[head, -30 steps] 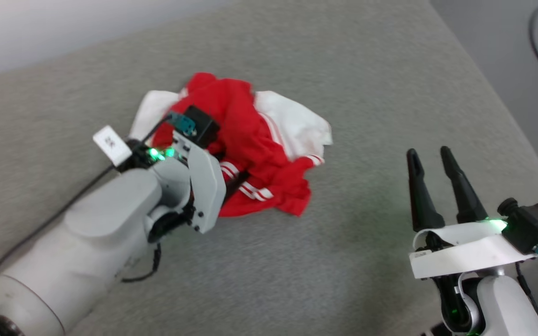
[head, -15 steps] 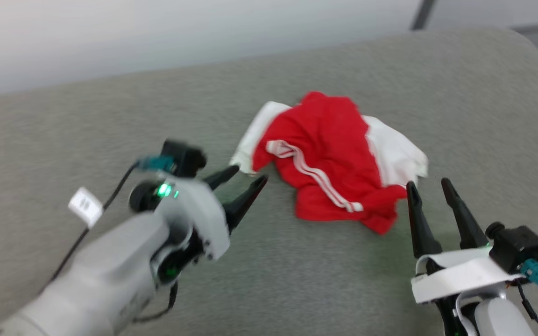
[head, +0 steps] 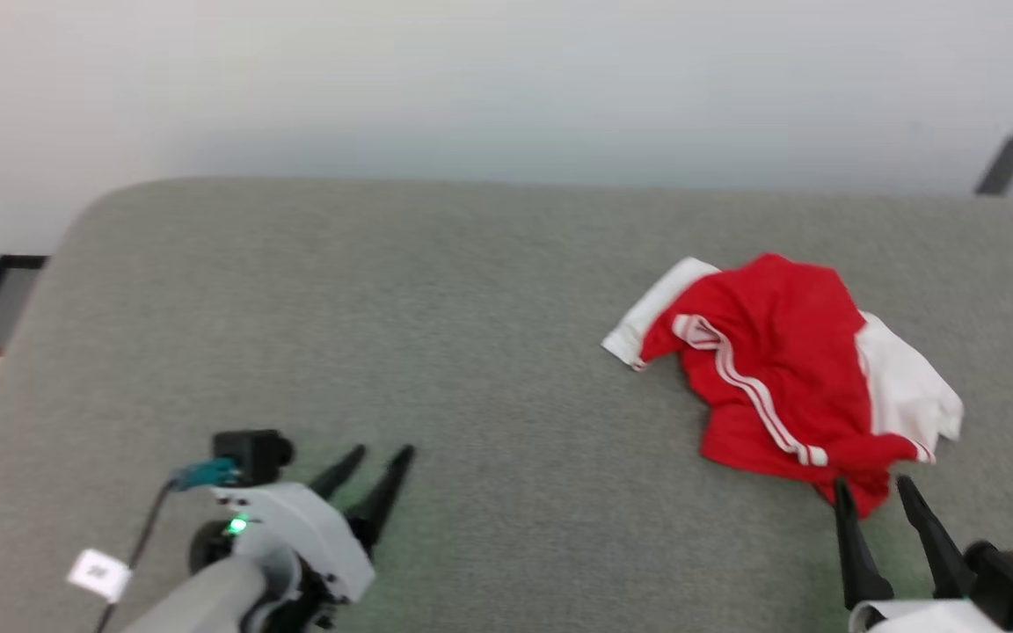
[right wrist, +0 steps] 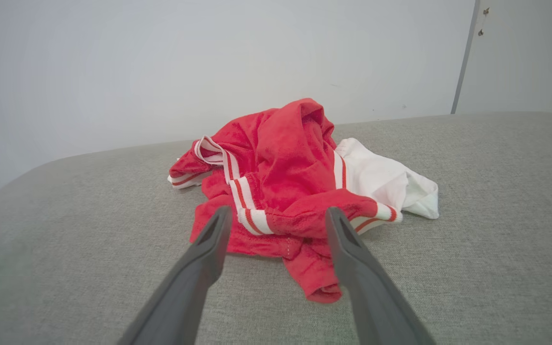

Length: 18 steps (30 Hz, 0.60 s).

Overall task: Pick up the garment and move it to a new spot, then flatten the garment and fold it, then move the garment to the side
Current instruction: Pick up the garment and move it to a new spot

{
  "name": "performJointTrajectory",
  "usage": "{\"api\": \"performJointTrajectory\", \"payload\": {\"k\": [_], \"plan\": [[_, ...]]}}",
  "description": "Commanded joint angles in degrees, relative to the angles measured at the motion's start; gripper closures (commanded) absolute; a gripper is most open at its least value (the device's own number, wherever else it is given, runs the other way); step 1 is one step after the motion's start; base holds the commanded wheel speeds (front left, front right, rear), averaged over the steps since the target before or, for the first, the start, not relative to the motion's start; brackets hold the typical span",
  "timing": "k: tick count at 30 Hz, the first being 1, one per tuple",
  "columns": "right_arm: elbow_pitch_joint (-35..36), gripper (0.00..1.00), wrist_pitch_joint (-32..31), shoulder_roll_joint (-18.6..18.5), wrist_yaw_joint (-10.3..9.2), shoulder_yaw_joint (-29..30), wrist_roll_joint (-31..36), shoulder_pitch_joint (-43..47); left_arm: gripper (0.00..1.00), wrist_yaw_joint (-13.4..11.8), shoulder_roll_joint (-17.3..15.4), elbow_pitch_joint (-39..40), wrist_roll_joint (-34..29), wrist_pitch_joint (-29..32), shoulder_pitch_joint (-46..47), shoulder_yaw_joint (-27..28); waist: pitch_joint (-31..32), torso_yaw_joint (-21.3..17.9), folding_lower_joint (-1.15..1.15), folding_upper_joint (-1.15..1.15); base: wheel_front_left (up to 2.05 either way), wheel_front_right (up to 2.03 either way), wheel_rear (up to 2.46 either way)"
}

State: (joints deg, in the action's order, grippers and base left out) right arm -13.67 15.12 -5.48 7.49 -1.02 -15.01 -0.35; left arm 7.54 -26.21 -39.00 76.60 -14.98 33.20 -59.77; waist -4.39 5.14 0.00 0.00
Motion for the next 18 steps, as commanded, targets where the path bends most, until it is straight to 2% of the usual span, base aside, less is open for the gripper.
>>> {"api": "performJointTrajectory", "payload": {"k": [1,3,4,8,14,18], "plan": [[0.2,0.00,0.0,-0.3,0.00,0.5,-0.2,1.2,0.00,-0.2,-0.5,0.2,-1.4,-0.2,-1.2,1.6,5.0,5.5,0.00,0.00,0.00,0.00,0.00],[0.3,0.00,0.0,-0.4,0.00,1.1,-0.6,2.3,0.00,-0.6,-0.8,0.8,-3.9,-0.1,-4.0,6.8,6.0,6.1,0.00,0.00,0.00,0.00,0.00],[0.5,0.00,-0.1,-0.6,0.00,1.7,-1.1,3.0,0.00,-1.5,-1.1,2.4,-7.9,-0.1,-6.9,12.1,6.7,6.3,0.00,0.00,0.00,0.00,0.00],[1.1,0.00,-0.2,-1.3,0.00,2.6,-1.0,3.9,0.00,-3.8,-0.7,7.4,-16.4,-0.1,-14.7,22.6,8.0,6.1,0.00,0.00,0.00,0.00,0.00],[2.2,0.00,-0.8,-2.4,0.00,3.6,-1.5,4.5,0.00,-7.5,1.2,16.5,-30.5,-0.1,-24.6,33.9,8.9,5.5,0.00,0.00,0.00,0.00,0.00],[3.2,0.00,-0.7,-2.2,0.00,3.9,-2.1,3.8,0.00,-8.6,2.4,22.0,-38.9,-0.1,-29.3,39.9,9.0,4.5,0.00,0.00,0.00,0.00,0.00]]}}
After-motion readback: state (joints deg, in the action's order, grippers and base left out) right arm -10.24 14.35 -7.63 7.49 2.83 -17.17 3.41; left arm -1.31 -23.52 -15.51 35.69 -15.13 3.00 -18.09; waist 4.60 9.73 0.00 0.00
